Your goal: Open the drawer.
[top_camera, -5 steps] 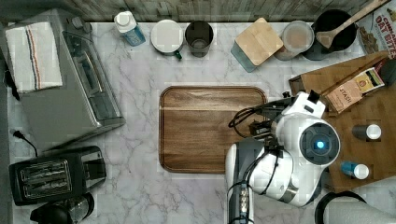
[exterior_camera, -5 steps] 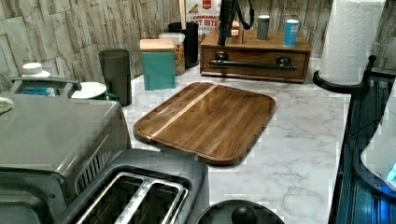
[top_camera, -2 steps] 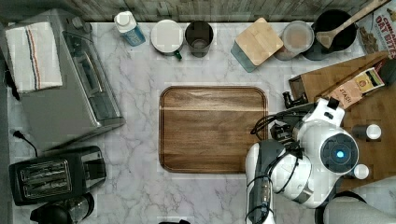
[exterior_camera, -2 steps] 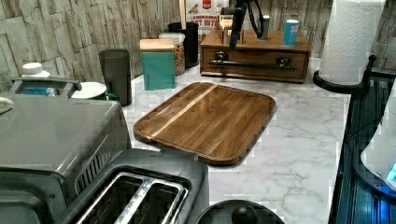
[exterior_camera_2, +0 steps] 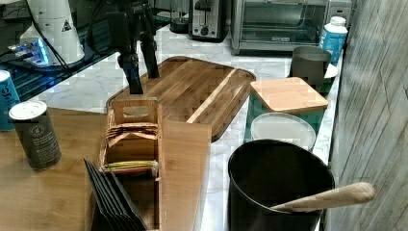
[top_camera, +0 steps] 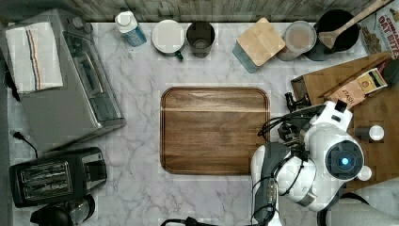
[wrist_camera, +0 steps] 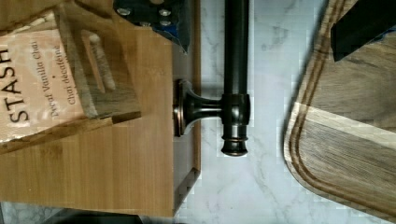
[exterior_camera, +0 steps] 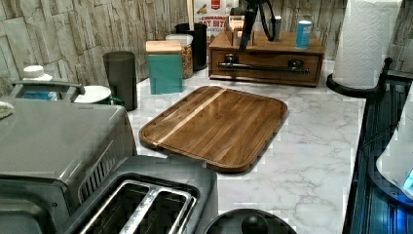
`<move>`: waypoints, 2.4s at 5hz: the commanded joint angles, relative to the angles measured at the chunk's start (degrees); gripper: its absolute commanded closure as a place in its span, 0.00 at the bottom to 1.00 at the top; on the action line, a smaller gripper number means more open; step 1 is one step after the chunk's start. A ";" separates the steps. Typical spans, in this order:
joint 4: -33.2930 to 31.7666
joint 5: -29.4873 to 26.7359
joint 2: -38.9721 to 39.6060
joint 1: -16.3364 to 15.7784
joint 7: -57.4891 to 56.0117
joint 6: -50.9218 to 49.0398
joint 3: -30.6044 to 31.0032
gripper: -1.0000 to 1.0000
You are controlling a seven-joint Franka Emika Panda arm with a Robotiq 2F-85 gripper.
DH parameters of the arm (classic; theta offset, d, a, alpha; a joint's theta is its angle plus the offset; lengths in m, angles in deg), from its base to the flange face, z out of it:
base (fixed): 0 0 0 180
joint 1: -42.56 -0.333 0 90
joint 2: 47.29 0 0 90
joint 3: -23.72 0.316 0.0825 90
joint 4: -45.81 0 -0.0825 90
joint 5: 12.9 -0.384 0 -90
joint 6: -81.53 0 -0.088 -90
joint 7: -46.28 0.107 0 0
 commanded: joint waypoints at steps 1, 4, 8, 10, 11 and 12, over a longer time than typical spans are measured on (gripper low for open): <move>-3.86 -8.52 2.68 2.15 -9.45 2.35 -1.74 0.00; -7.95 -17.48 7.08 2.91 -14.91 15.38 0.97 0.00; -5.98 -10.56 9.78 1.15 -10.22 11.76 -0.11 0.00; -0.57 -9.23 9.73 0.31 -12.62 -5.88 1.48 0.00; -4.29 -11.80 7.87 -1.71 -10.00 -3.25 2.76 0.00; -8.37 -10.43 5.49 -4.17 -3.63 -1.62 3.91 0.00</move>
